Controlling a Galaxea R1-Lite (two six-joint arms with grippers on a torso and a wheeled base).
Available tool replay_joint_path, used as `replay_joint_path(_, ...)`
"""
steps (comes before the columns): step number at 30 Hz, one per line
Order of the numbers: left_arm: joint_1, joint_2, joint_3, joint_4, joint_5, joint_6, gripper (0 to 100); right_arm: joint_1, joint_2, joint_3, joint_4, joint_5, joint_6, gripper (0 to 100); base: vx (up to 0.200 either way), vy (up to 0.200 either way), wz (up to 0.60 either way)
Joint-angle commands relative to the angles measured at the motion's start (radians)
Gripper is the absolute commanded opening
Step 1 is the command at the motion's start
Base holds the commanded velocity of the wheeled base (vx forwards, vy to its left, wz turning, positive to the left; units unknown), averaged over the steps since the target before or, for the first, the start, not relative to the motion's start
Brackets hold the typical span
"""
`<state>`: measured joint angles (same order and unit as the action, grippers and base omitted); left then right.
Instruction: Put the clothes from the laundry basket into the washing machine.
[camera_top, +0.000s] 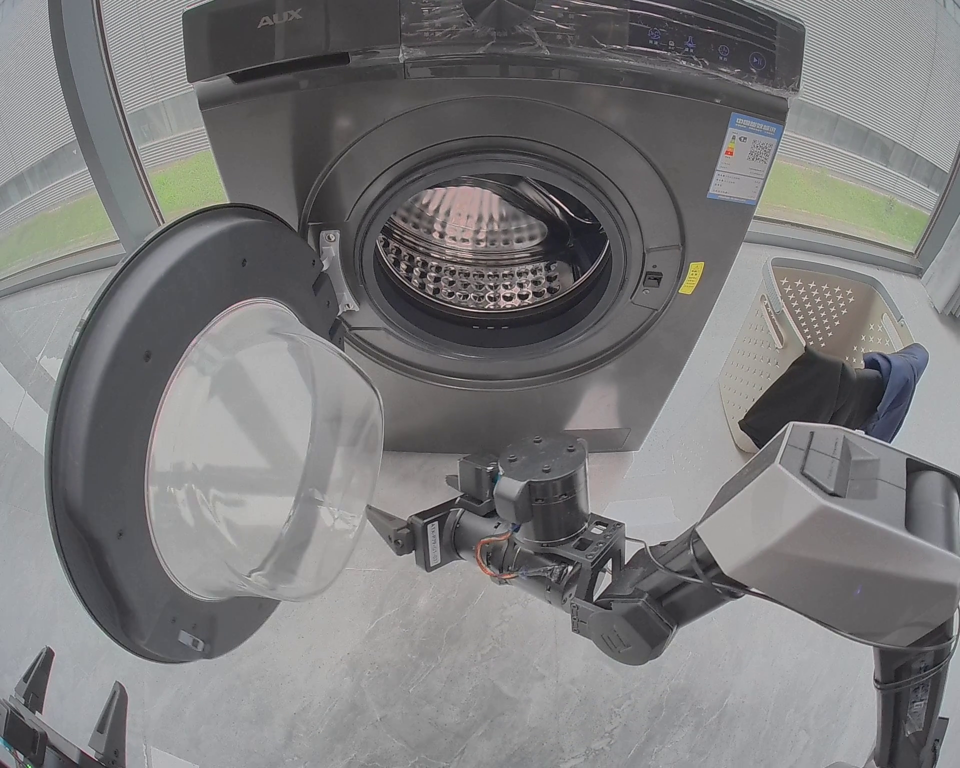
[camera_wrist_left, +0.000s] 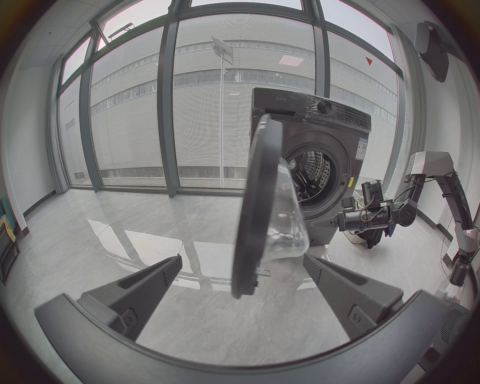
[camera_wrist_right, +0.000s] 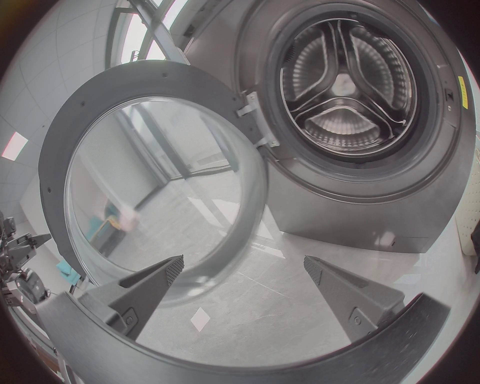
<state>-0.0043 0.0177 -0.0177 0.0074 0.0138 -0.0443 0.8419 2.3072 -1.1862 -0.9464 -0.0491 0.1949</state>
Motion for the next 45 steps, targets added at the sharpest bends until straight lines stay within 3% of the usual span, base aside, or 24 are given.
replay_joint_path(1, 0.0, -0.015, 0.015, 0.0, 0.0, 0.0, 100, -0.004, 0.012, -0.013, 0.005, -0.001, 0.001, 100, 0.0, 0.0, 0.0)
replay_joint_path(14, 0.0, -0.015, 0.015, 0.0, 0.0, 0.0, 100, 0.055, 0.12, -0.214, 0.055, -0.006, 0.006, 100, 0.0, 0.0, 0.0)
replay_joint_path(17, 0.0, -0.015, 0.015, 0.0, 0.0, 0.0, 100, 0.078, 0.179, -0.323, 0.057, -0.046, 0.009, 100, 0.0, 0.0, 0.0)
replay_joint_path(21, 0.0, -0.015, 0.015, 0.0, 0.0, 0.0, 100, 0.095, 0.227, -0.406, 0.061, -0.055, 0.026, 100, 0.0, 0.0, 0.0)
replay_joint_path(25, 0.0, -0.015, 0.015, 0.0, 0.0, 0.0, 100, 0.098, 0.242, -0.429, 0.061, -0.072, 0.046, 100, 0.0, 0.0, 0.0)
replay_joint_path(27, 0.0, -0.015, 0.015, 0.0, 0.002, 0.0, 100, 0.083, 0.23, -0.421, 0.061, -0.078, 0.083, 100, 0.0, 0.0, 0.0)
replay_joint_path(30, 0.0, -0.015, 0.015, 0.0, 0.0, 0.0, 100, 0.045, 0.162, -0.359, 0.054, -0.083, 0.084, 100, 0.0, 0.0, 0.0)
replay_joint_path(37, 0.0, -0.015, 0.015, 0.0, 0.0, 0.0, 100, -0.098, -0.172, -0.041, 0.049, -0.075, 0.066, 100, 0.0, 0.0, 0.0)
replay_joint_path(40, 0.0, -0.015, 0.015, 0.0, 0.0, 0.0, 100, -0.179, -0.362, 0.165, 0.034, -0.066, 0.009, 100, 0.0, 0.0, 0.0)
replay_joint_path(42, 0.0, -0.015, 0.015, 0.0, 0.0, 0.0, 100, -0.216, -0.445, 0.263, 0.012, -0.055, -0.025, 100, 0.0, 0.0, 0.0)
replay_joint_path(43, 0.0, -0.015, 0.015, 0.0, 0.0, 0.0, 100, -0.216, -0.445, 0.263, 0.012, -0.055, -0.025, 100, 0.0, 0.0, 0.0)
replay_joint_path(44, 0.0, -0.015, 0.015, 0.0, 0.0, 0.0, 100, -0.267, -0.566, 0.408, -0.029, -0.046, -0.068, 100, 0.0, 0.0, 0.0)
replay_joint_path(45, 0.0, -0.015, 0.015, 0.0, 0.002, 0.0, 100, -0.28, -0.603, 0.454, -0.04, -0.044, -0.077, 100, 0.0, 0.0, 0.0)
